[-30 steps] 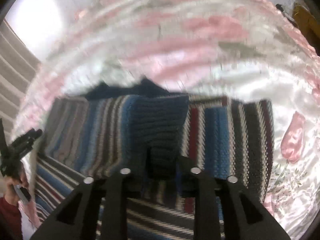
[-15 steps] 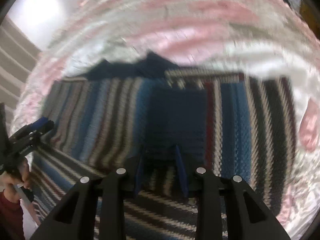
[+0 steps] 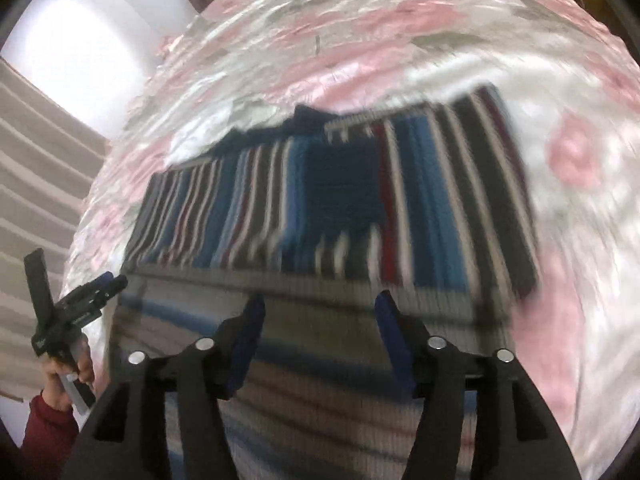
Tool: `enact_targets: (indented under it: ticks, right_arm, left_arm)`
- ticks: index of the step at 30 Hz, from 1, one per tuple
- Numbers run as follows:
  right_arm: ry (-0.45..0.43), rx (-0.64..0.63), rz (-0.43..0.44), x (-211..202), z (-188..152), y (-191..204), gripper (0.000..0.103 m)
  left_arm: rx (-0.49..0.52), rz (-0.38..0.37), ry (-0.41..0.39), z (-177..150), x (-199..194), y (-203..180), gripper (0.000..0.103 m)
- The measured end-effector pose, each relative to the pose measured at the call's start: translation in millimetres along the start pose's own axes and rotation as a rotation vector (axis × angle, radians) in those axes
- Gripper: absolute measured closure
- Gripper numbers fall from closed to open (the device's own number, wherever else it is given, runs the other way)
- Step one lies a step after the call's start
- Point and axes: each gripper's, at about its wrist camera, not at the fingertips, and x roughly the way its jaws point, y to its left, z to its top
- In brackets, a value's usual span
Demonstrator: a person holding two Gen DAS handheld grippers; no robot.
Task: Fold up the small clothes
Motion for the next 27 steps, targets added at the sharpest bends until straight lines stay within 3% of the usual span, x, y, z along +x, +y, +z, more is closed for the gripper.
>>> enact_targets:
  ticks: [3, 10, 14, 18, 23, 27]
  right_arm:
    - [0.036, -0.005, -0.062, -21, -56, -3, 0.042]
    - [0.056, 0.031, -0.160, -59, -175, -15, 0.031]
    - [0.083, 0.100, -0.120, -63, -220, -15, 0.030]
    - [0.082, 0.107, -0.133, -69, -245, -13, 0.030]
    - [0.125, 0.154, -0.039, -68, -261, -13, 0.030]
    - [0.174, 0.153, 0.042, -56, -265, -10, 0.035]
  left_arm:
    - [0.033, 0.035, 0.042, -48, -30, 12, 0.019]
    - [-0.075, -0.002, 0.199, -155, -61, 42, 0.018]
    - [-0.105, -0.017, 0.218, -190, -72, 44, 0.018]
    - [-0.145, -0.062, 0.236, -207, -74, 40, 0.018]
    - [-0.193, -0.171, 0.256, -225, -70, 19, 0.022]
    - [-0.224, -0.146, 0.229, -233, -65, 12, 0.022]
